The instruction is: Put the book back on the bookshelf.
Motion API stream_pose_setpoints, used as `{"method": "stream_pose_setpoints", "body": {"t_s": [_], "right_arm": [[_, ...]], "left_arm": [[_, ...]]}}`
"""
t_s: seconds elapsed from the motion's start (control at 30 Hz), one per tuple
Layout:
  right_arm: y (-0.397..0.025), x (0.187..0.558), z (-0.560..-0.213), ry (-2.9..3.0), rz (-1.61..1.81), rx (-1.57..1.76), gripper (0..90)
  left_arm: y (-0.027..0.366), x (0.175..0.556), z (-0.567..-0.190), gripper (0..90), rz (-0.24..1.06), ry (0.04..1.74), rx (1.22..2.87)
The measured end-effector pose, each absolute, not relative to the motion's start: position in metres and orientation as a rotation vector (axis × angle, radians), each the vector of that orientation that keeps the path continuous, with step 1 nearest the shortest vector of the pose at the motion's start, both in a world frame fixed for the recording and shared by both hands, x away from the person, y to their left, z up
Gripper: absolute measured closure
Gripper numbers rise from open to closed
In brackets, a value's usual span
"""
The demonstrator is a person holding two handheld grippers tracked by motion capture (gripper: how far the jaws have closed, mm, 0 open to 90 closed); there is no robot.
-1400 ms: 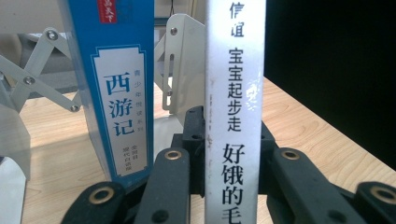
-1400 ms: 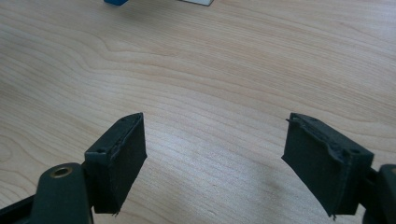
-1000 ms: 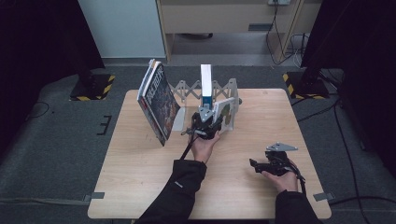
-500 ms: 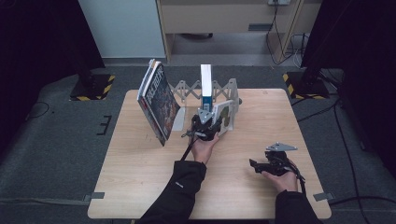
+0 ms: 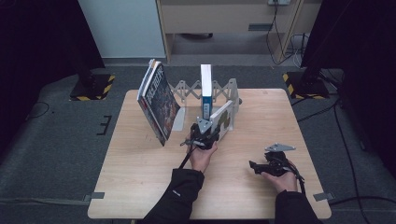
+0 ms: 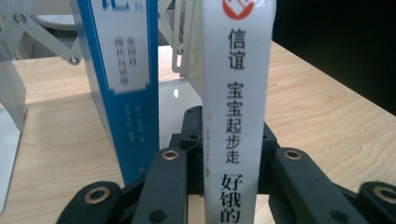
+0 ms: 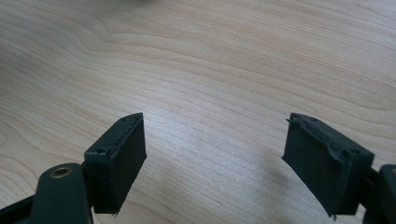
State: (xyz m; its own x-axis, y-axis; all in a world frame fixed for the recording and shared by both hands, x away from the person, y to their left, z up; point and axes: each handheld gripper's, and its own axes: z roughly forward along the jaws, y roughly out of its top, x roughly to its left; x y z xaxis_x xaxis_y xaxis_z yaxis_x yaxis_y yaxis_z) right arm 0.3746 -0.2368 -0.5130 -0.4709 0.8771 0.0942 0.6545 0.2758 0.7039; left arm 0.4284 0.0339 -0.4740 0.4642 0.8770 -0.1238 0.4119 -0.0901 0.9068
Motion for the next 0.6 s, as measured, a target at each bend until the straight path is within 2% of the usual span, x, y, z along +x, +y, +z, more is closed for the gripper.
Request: {"method": "stream_pose_setpoints", "body": {"t_s": [0.6], "right_arm": [[-0.235, 0.375, -0.514, 2.256, 0.989, 1.404, 20.6]], "left_arm": [[0.029, 0.424, -0.502, 73.1, 0.555, 1.129, 1.76]]}}
